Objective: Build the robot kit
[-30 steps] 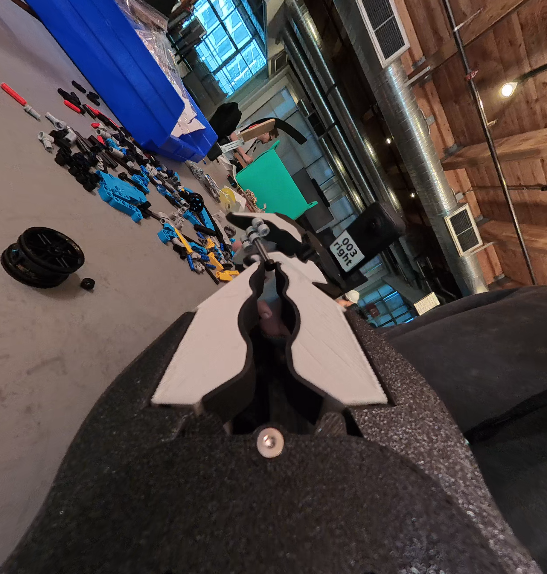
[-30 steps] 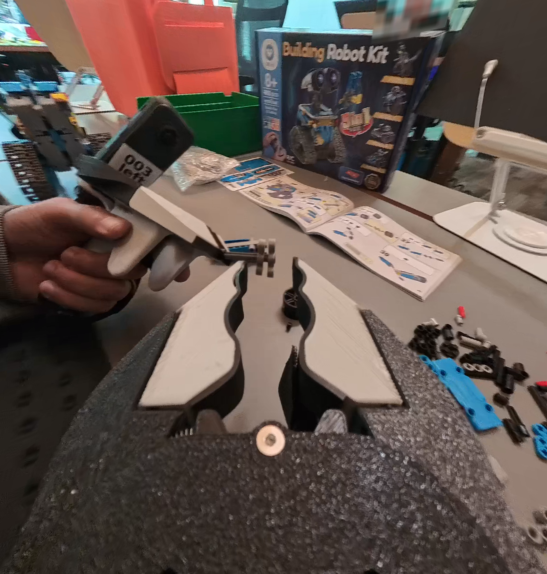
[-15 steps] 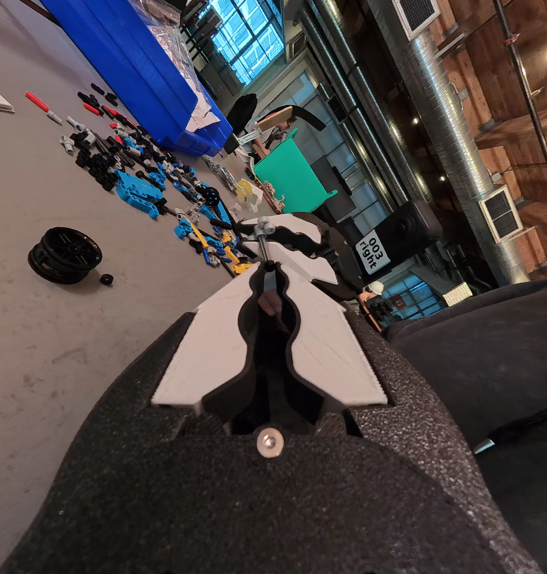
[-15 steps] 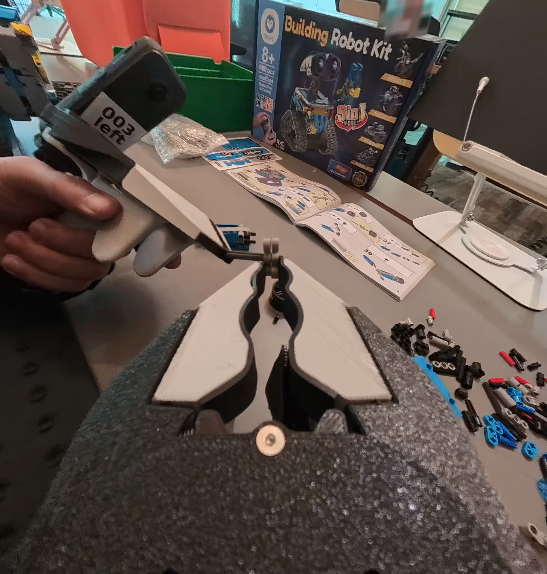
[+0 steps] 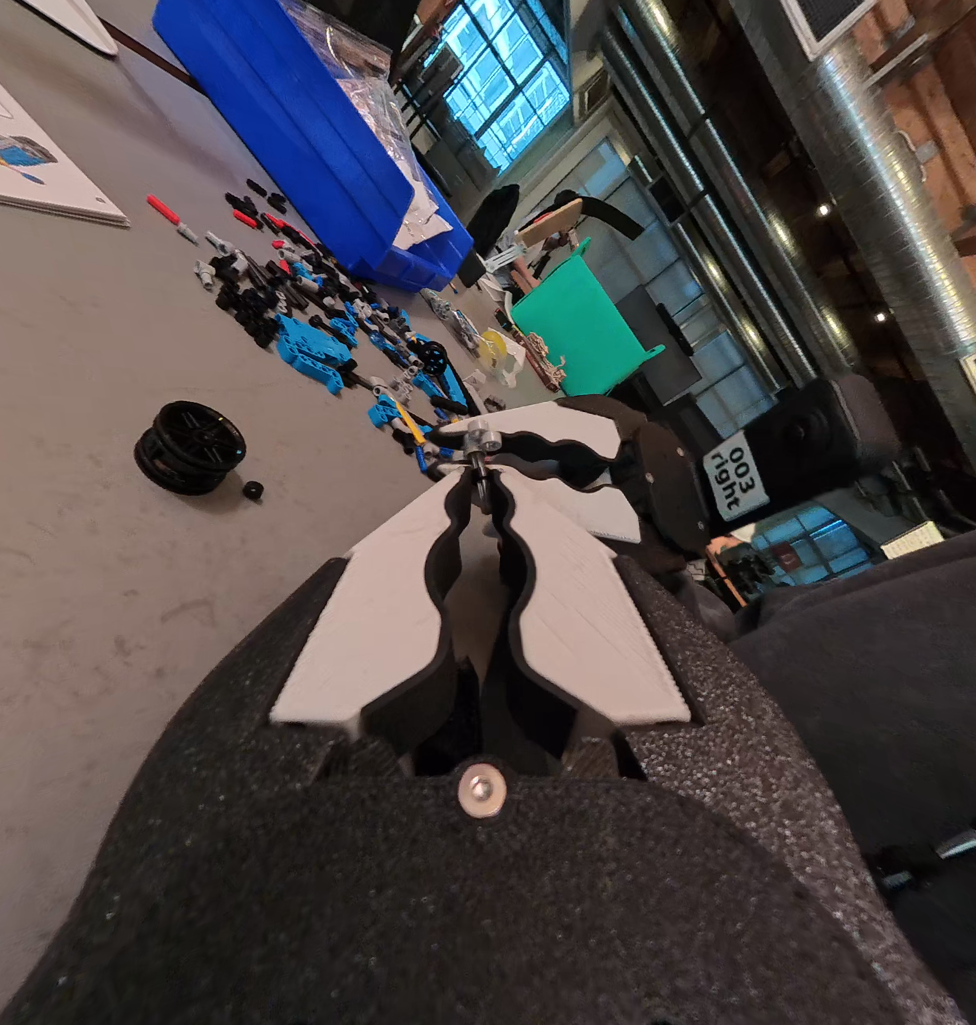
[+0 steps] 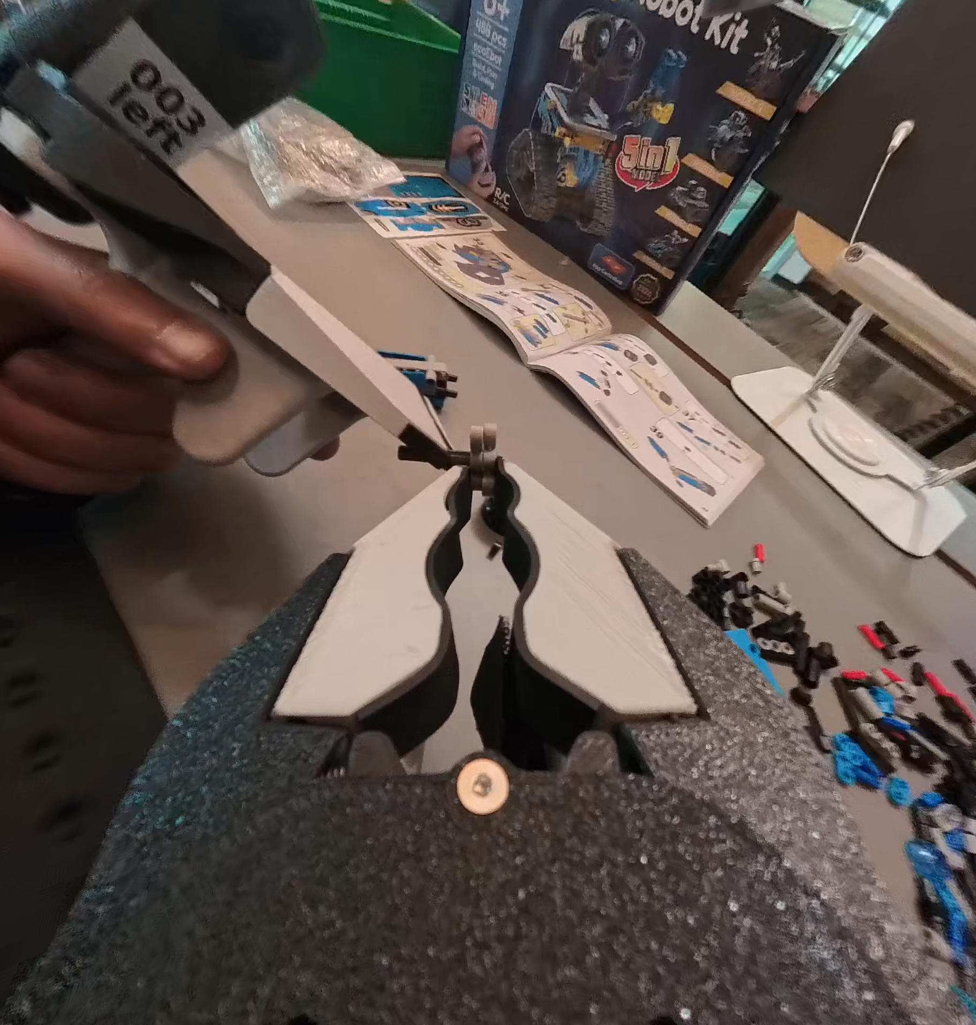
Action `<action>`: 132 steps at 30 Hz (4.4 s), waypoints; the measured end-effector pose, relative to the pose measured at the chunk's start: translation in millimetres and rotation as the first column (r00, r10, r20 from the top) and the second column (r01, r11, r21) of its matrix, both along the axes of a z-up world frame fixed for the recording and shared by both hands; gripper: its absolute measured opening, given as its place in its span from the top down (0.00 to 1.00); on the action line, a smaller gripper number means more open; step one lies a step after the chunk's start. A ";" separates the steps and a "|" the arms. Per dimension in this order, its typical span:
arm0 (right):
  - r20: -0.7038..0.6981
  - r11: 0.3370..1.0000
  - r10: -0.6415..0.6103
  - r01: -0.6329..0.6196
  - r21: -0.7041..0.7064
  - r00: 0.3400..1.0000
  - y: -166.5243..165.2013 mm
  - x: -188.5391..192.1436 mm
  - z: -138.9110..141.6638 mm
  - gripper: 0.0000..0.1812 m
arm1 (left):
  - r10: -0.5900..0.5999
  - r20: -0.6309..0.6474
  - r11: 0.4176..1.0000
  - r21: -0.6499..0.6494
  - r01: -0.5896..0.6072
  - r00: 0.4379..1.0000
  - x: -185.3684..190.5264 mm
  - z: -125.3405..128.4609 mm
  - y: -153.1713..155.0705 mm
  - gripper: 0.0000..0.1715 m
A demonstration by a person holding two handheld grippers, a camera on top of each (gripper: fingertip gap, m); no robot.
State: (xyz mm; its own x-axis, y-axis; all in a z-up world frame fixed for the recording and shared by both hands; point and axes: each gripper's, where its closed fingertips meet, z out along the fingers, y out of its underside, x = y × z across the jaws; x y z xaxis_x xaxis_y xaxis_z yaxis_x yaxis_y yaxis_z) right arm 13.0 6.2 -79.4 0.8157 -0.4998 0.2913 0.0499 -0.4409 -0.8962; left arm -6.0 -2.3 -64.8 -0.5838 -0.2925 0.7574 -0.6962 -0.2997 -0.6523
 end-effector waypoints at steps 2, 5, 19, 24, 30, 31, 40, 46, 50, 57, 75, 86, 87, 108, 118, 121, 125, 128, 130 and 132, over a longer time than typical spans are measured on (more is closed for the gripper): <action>-0.045 1.000 0.003 -0.002 0.028 0.999 0.6 -0.4 -0.6 0.96 | 0.007 0.002 1.000 0.011 -0.007 1.000 0.6 -1.1 0.0 0.97; -0.052 1.000 0.000 0.002 0.024 0.999 0.5 1.0 -2.4 0.96 | 0.017 0.002 1.000 0.017 -0.017 1.000 2.3 -2.2 0.0 0.97; -0.123 0.997 -0.034 0.043 0.070 0.992 -5.6 8.8 -2.2 0.96 | 0.036 0.044 0.994 0.100 -0.040 0.998 1.9 -4.9 -3.1 0.97; -0.125 0.996 -0.017 0.029 0.090 0.992 -6.1 7.1 0.0 0.95 | 0.029 0.027 0.997 0.070 -0.031 0.999 2.0 -3.6 -1.2 0.98; -0.369 0.937 0.327 -0.247 0.247 0.870 -17.1 -25.9 -2.9 0.81 | -0.152 0.111 0.978 0.157 0.134 0.982 -18.2 -0.5 3.8 0.98; -0.404 0.914 0.381 -0.273 0.299 0.832 -18.2 -30.3 0.9 0.79 | -0.192 0.112 0.972 0.159 0.173 0.975 -23.9 0.0 3.7 0.98; -0.471 0.767 0.631 -0.405 0.497 0.617 -4.8 -60.9 20.1 0.91 | -0.340 0.174 0.934 0.180 0.310 0.924 -49.3 4.1 -5.2 0.98; -0.458 0.769 0.628 -0.412 0.489 0.629 -4.5 -62.9 20.6 0.96 | -0.343 0.201 0.932 0.195 0.306 0.918 -49.4 4.8 -5.3 0.98; -0.459 0.764 0.637 -0.425 0.485 0.620 -4.8 -65.3 20.2 0.97 | -0.345 0.257 0.928 0.241 0.285 0.903 -50.5 5.4 -2.1 0.99; -0.459 0.759 0.640 -0.414 0.502 0.617 -6.6 -62.4 21.1 0.97 | -0.333 0.255 0.932 0.237 0.275 0.908 -48.7 4.8 -1.5 0.99; -0.493 0.788 0.612 -0.420 0.450 0.619 -5.5 -60.9 12.3 0.94 | -0.416 0.244 0.846 0.457 0.274 0.876 -50.5 -10.4 -2.5 0.98; -0.220 0.860 0.428 -0.470 -0.201 0.877 12.4 -53.7 9.3 0.89 | -0.602 0.263 0.494 0.864 0.092 0.754 -35.0 -26.4 21.4 0.98; -0.237 0.854 0.428 -0.476 -0.208 0.872 14.3 -52.5 5.2 0.91 | -0.619 0.264 0.471 0.878 0.080 0.740 -36.1 -27.2 20.9 0.98; -0.273 0.785 0.411 -0.490 -0.379 0.869 12.4 -56.2 -21.6 0.97 | -0.600 0.344 0.477 0.878 -0.022 0.722 -41.6 -34.5 18.4 0.99; -0.311 0.807 0.287 -0.404 -0.431 0.906 -15.5 -36.4 -58.3 1.00 | -0.438 0.398 0.539 0.834 -0.118 0.806 -19.5 -12.3 45.4 1.00; -0.327 0.863 0.289 -0.393 -0.318 0.900 -15.2 -33.9 -48.2 1.00 | -0.456 0.320 0.550 0.835 -0.020 0.831 -30.9 -34.6 49.4 1.00; -0.341 0.909 0.272 -0.357 -0.215 0.900 -22.1 -25.3 -35.5 1.00 | -0.437 0.283 0.569 0.822 0.019 0.854 -32.3 -50.0 47.3 1.00; -0.434 0.904 0.280 -0.387 -0.180 0.856 -27.9 -38.7 -36.8 0.99 | -0.447 0.264 0.566 0.823 0.042 0.855 -32.1 -58.4 41.5 0.99; -0.489 0.896 0.256 -0.395 -0.203 0.834 -29.8 -50.1 -48.6 0.97 | -0.457 0.249 0.574 0.816 0.069 0.854 -31.1 -61.8 32.9 0.92; -0.498 0.895 0.224 -0.378 -0.234 0.838 -28.6 -57.6 -59.0 0.96 | -0.475 0.222 0.569 0.816 0.105 0.851 -31.2 -68.3 24.2 0.87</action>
